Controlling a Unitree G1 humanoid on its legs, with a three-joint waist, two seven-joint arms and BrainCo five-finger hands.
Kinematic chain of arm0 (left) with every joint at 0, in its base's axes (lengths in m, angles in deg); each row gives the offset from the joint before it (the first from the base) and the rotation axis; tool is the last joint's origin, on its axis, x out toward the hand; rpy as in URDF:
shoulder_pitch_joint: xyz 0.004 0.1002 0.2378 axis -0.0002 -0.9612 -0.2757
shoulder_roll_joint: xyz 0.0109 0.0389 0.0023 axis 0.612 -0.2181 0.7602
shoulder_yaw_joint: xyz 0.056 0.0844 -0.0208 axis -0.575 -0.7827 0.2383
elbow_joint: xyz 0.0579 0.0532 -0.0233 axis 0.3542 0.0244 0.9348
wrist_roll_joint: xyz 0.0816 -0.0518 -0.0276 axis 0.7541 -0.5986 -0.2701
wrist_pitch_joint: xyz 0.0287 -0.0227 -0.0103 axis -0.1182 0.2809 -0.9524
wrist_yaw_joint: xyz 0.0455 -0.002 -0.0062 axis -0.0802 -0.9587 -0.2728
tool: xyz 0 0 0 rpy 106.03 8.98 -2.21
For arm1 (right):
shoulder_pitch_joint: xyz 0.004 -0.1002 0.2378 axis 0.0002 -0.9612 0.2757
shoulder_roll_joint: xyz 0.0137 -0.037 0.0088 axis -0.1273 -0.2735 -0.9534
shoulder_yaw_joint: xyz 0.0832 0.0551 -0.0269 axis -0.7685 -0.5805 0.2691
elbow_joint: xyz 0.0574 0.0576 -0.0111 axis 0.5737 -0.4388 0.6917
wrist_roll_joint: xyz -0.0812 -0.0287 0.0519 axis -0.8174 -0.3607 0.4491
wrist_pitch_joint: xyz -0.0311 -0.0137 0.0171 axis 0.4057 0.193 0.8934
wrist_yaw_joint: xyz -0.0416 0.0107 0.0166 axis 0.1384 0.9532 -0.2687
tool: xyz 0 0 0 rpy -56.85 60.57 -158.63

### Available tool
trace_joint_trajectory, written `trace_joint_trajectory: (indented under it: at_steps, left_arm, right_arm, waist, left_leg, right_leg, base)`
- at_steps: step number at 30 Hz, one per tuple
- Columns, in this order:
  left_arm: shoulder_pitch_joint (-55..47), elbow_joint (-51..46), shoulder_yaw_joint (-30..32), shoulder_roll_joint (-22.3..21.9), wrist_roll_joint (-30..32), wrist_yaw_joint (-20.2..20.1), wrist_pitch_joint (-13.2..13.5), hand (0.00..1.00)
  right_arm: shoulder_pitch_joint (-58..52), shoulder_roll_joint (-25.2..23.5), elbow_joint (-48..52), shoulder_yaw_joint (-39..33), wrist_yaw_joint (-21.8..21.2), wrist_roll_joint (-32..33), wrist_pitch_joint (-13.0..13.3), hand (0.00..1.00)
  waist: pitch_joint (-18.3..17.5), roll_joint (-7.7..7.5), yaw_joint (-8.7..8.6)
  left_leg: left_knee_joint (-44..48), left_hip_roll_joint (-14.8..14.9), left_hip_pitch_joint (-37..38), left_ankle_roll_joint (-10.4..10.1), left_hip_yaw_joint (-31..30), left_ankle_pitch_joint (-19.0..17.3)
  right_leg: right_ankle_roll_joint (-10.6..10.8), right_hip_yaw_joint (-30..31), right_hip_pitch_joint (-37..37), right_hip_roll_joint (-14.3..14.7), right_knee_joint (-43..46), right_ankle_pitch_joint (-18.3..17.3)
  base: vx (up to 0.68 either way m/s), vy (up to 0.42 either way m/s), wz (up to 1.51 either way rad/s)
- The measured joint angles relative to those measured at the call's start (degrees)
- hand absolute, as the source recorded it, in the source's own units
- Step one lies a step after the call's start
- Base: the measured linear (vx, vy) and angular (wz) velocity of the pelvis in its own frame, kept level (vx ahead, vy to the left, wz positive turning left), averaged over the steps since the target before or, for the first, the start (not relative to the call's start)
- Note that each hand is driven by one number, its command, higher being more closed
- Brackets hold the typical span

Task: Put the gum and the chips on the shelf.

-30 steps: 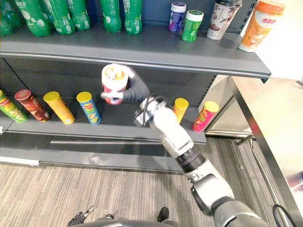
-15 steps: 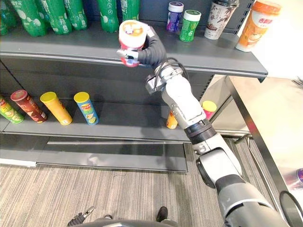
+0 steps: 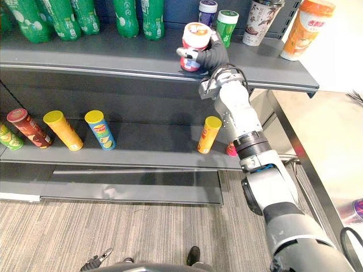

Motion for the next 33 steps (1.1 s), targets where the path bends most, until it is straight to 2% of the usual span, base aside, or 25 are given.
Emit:
trace_joint_trajectory:
  at_steps: [7,17,33]
  left_arm:
    - [-0.61,-1.23,-0.56,0.44,-0.01,-0.42,0.07,0.00]
    - [-0.71,-1.34,-1.76,0.42,-0.01,-0.43,0.12,0.00]
    - [-0.73,-1.39,-1.83,0.39,0.00,-0.44,0.12,0.00]
  right_arm:
    - [1.01,0.27,-2.77,-1.98,-0.18,-0.42,0.32,1.00]
    - [1.95,0.35,-4.28,-3.75,-0.33,-2.61,0.32,1.00]
    - [1.96,1.24,-4.30,-3.91,-1.39,-2.62,0.21,1.00]
  waist:
    - [0.61,-0.67,-0.11]
    - [1.46,-0.40,-0.02]
    - [1.64,-0.47,-0.28]
  left_leg:
    - [-0.32,-0.39,0.81,0.02,0.30,0.00]
    - [-1.14,-0.37,1.55,0.02,1.21,0.00]
    - [-1.35,-0.44,1.87,0.01,1.41,-0.01]
  right_leg:
    - [0.04,0.25,0.14,-0.32,0.00,0.02]
    - [0.06,0.95,0.32,-0.13,-0.01,0.00]
    - [0.08,1.03,0.41,-0.13,0.00,-0.02]
  base:
    - [0.00,0.002,0.00]
    - [0.00,-0.001,-0.03]
    - [0.00,0.000,0.00]
